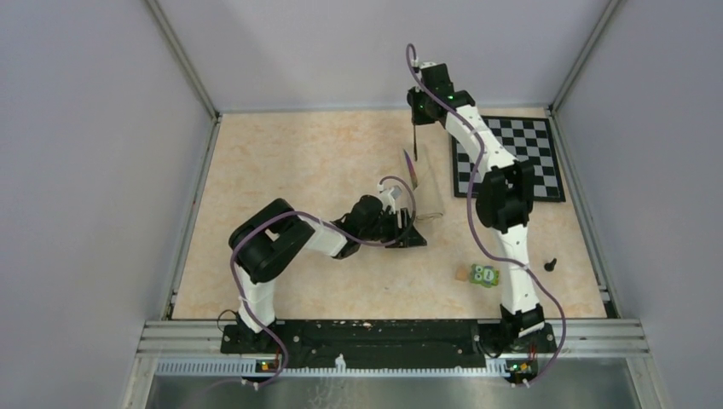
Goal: Fold the napkin into a case and place the utensils inside
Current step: Insert the spoon into the folded napkin.
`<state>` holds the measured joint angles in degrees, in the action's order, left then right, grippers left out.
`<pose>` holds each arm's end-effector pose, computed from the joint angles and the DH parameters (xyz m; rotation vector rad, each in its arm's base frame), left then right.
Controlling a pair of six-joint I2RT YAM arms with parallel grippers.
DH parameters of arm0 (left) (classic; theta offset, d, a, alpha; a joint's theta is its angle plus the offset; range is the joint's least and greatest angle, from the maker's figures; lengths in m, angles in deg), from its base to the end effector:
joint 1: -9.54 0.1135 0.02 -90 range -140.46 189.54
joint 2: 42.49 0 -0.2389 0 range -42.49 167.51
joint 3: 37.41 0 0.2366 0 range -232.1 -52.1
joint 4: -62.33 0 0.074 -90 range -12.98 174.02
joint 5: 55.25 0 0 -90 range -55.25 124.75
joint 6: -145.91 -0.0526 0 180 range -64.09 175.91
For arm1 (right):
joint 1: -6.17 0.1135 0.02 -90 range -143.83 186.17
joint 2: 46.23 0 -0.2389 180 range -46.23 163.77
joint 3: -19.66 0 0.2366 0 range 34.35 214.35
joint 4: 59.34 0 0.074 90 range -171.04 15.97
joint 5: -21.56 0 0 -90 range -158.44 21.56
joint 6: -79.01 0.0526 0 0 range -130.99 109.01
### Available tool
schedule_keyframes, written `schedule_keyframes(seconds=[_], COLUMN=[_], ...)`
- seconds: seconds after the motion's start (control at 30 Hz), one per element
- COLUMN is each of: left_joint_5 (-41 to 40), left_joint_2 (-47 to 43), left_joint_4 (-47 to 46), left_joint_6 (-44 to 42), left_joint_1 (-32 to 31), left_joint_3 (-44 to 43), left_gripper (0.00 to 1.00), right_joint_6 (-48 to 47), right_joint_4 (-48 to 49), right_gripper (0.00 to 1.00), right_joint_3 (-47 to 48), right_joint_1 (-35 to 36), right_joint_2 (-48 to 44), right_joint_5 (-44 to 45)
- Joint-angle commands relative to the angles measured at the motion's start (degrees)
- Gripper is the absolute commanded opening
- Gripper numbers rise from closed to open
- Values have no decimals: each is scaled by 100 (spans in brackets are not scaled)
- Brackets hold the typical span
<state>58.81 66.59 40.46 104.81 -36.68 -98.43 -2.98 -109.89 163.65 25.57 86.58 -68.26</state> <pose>0.2376 -0.2789 0.1094 0.2511 2.3050 -1.3866 0.4833 0.1700 0.2543 -0.2236 2.2592 0.2510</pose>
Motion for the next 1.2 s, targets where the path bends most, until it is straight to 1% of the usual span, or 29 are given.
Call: schedule_keyframes(seconds=[0.0, 0.13, 0.23, 0.27, 0.37, 0.5, 0.63, 0.83, 1.0, 1.17], left_joint_5=[-193, -235, -266, -263, -226, -231, -259, -264, -352, -273], left_joint_2=[233, 376, 434, 459, 614, 712, 825, 1026, 1052, 1155], left_joint_4=[-388, -460, -761, -809, -806, -938, -906, -871, -748, -694], left_joint_6=[-256, -318, -285, -276, -215, -136, -98, 11, 40, 82], left_joint_1=[-21, -29, -30, -28, -34, -28, -23, 12, 94, 203], left_joint_3=[-379, -491, -429, -439, -544, -586, -673, -798, -824, -897], left_gripper=[63, 62, 50, 50, 50, 49, 49, 50, 50, 50], right_joint_6=[-260, -255, -209, -203, -232, -245, -178, -24, 188, 306], right_joint_4=[-717, -956, -1145, -1196, -1220, -1138, -1246, -1453, -1391, -1305], right_gripper=[0, 0, 0, 0, 0, 0, 0, 0, 0, 0], right_joint_3=[852, 788, 787, 785, 691, 494, 472, 173, -311, -839], right_joint_1=[72, 129, 187, 218, 314, 339, 341, 384, 422, 506], right_joint_2=[326, 343, 378, 377, 385, 422, 473, 372, 55, -297], right_joint_5=[160, 170, 243, 300, 467, 473, 435, 539, 621, 625])
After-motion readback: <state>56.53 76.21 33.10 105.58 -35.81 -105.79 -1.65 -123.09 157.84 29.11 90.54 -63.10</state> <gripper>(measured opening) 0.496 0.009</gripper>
